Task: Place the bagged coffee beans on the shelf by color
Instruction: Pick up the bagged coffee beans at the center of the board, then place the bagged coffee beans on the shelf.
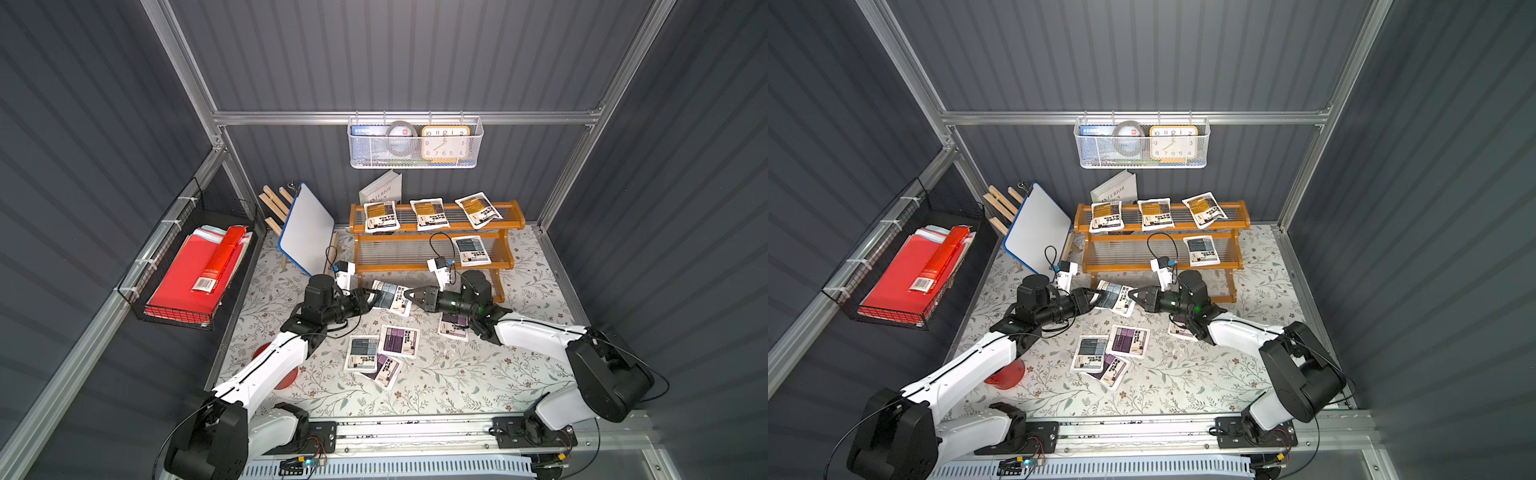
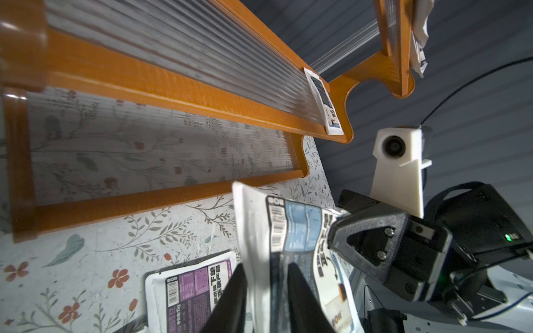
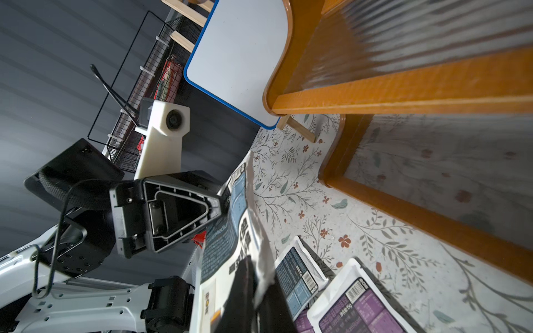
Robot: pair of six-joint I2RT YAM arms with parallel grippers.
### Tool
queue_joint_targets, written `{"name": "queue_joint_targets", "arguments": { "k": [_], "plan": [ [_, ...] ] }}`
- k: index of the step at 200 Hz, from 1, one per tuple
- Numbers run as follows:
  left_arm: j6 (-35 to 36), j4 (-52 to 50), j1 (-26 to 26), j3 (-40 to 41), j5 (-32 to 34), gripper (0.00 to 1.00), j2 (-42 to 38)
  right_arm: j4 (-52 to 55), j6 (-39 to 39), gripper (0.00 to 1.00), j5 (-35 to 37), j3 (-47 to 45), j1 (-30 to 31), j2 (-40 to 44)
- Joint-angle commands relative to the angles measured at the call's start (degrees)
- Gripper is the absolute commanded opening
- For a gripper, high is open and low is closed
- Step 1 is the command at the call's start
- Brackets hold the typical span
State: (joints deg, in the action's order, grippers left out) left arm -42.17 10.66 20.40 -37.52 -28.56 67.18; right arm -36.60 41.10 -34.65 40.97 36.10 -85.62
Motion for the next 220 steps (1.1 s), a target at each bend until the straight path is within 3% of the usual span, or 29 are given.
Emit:
{"name": "queue_joint_targets", "arguments": {
  "k": [1, 50, 91, 132, 220],
  "plan": [
    [-1.55, 0.81, -0.54, 0.19, 6.19, 0.49, -2.20, 0.81, -0.96, 0.00, 2.95, -1.22, -0.18, 2.92],
    [-2.47, -1.98, -1.05, -0.33, 16.15, 0.52, -4.35, -0.70, 4.45, 0.00, 16.66, -2.23, -2.10, 6.84],
    [-3.55, -4.14, -1.12, -0.02, 18.90, 0.52, -4.25, -0.79, 8.92, 0.00, 37.41, -0.55, -2.17, 9.01],
    [-4.15, -3.75, -1.15, 0.44, 18.99, 0.52, -4.25, -0.80, 12.38, 0.00, 51.17, 2.15, -2.09, 7.35],
    [-3.18, -6.57, -1.16, -0.79, 19.34, 0.52, -5.12, -2.03, 16.72, 0.00, 60.63, 9.56, -2.09, -2.48]
  ]
}}
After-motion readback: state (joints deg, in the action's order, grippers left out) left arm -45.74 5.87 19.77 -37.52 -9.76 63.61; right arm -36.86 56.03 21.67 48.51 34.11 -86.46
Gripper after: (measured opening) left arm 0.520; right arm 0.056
